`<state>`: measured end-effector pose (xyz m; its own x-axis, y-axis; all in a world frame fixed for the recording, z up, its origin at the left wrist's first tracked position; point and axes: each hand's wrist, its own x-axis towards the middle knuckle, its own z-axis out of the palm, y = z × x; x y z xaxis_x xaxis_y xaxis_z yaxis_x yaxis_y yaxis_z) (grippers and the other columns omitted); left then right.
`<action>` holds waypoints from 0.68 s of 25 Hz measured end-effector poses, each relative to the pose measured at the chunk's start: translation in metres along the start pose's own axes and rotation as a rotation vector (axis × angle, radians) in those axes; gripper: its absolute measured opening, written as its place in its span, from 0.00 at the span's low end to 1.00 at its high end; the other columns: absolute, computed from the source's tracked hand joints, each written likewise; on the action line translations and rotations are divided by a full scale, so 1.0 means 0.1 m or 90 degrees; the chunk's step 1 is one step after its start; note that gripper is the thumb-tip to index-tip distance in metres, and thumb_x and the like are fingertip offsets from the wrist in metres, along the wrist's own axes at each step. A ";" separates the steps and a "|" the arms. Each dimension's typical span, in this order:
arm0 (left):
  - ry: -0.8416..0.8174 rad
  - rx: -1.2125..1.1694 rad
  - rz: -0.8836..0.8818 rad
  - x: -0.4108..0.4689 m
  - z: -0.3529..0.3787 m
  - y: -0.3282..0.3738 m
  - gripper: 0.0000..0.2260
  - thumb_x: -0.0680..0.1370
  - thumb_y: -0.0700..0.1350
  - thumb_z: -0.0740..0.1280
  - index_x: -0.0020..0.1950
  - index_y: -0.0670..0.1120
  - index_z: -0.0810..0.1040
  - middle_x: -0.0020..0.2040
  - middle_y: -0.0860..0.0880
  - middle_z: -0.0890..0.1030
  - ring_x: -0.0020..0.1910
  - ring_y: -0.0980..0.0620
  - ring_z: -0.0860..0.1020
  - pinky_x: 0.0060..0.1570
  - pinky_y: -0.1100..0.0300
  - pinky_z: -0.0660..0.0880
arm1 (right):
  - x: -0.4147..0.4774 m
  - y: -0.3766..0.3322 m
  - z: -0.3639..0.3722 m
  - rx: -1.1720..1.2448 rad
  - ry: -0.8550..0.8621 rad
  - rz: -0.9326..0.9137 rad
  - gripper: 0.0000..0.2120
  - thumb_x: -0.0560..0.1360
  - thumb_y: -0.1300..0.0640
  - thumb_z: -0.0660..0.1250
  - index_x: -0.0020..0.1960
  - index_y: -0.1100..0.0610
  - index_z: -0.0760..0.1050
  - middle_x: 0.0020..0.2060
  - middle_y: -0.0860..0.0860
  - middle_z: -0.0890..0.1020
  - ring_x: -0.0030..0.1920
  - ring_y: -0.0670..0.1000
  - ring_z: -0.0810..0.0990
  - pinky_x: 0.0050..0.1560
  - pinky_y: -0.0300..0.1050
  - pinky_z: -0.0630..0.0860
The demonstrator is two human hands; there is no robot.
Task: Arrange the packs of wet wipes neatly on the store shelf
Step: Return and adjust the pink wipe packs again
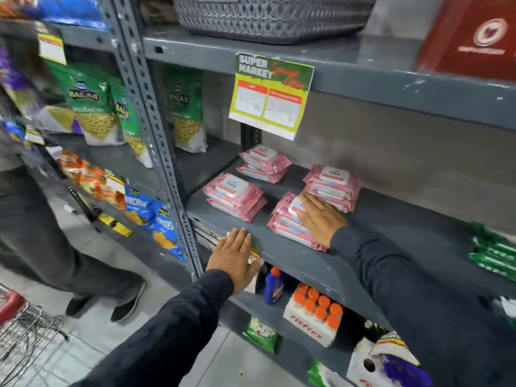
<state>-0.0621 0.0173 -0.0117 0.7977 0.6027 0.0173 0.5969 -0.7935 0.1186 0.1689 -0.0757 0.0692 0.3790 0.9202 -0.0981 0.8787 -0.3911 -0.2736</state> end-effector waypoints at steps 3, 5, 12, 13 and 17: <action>-0.007 0.018 0.015 0.00 0.03 0.00 0.40 0.71 0.67 0.36 0.77 0.43 0.45 0.78 0.44 0.45 0.75 0.45 0.41 0.73 0.49 0.41 | 0.04 -0.01 -0.04 -0.012 -0.022 0.013 0.28 0.82 0.45 0.47 0.79 0.54 0.48 0.79 0.49 0.50 0.78 0.49 0.49 0.78 0.50 0.47; -0.014 0.029 0.026 -0.01 0.02 -0.04 0.40 0.71 0.67 0.36 0.77 0.44 0.44 0.78 0.44 0.44 0.75 0.45 0.40 0.73 0.49 0.40 | 0.09 -0.08 -0.17 -0.065 -0.072 0.033 0.29 0.81 0.43 0.47 0.79 0.51 0.47 0.79 0.47 0.48 0.78 0.49 0.47 0.77 0.54 0.43; -0.022 0.030 0.029 -0.03 -0.02 -0.04 0.33 0.79 0.60 0.50 0.76 0.45 0.41 0.78 0.46 0.41 0.75 0.46 0.38 0.71 0.51 0.37 | 0.55 -0.96 -0.33 -0.180 -0.035 -0.138 0.27 0.80 0.55 0.52 0.78 0.50 0.50 0.79 0.46 0.49 0.78 0.49 0.46 0.77 0.53 0.43; -0.023 0.031 0.030 -0.03 -0.03 -0.04 0.33 0.79 0.60 0.51 0.76 0.45 0.41 0.78 0.46 0.41 0.75 0.46 0.38 0.71 0.51 0.37 | 0.64 -1.09 -0.28 -0.202 -0.043 -0.153 0.27 0.80 0.54 0.53 0.78 0.50 0.50 0.79 0.47 0.50 0.78 0.50 0.47 0.77 0.53 0.45; -0.044 0.032 0.030 -0.02 -0.05 -0.05 0.33 0.79 0.59 0.51 0.77 0.46 0.41 0.78 0.47 0.41 0.75 0.47 0.37 0.70 0.52 0.35 | 0.89 -1.33 -0.11 -0.191 -0.092 -0.115 0.34 0.76 0.38 0.57 0.77 0.50 0.53 0.78 0.51 0.52 0.77 0.56 0.56 0.73 0.56 0.60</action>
<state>-0.0671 0.0207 -0.0070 0.8279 0.5588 -0.0477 0.5609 -0.8250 0.0698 0.0885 0.0583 0.1071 0.1837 0.9594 -0.2141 0.9817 -0.1901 -0.0092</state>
